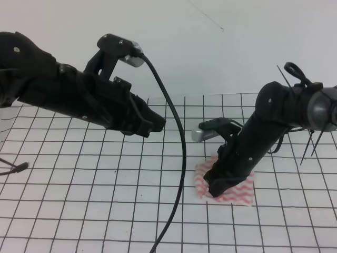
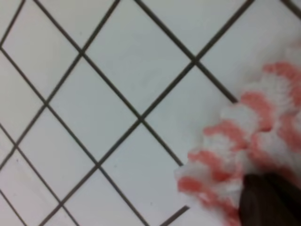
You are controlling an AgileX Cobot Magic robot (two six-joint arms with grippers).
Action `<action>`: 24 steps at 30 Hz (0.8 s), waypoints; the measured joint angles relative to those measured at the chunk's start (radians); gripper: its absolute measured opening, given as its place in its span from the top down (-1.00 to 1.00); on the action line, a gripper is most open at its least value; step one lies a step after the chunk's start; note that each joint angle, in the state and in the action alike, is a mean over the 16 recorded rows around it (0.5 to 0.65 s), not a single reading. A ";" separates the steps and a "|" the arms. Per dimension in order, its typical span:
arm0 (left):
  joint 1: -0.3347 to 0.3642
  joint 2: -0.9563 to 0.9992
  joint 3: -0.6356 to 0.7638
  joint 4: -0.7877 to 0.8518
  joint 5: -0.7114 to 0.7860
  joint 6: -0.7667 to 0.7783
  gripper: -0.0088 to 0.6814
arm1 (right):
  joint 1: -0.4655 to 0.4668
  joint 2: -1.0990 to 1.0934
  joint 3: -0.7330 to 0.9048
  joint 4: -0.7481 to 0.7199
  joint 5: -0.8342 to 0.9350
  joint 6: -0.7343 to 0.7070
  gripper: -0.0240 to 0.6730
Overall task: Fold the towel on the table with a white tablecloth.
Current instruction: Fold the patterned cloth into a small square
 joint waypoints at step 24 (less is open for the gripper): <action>-0.053 0.142 -0.002 -0.180 -0.070 0.161 0.98 | -0.087 -0.032 0.000 -0.271 -0.046 0.164 0.93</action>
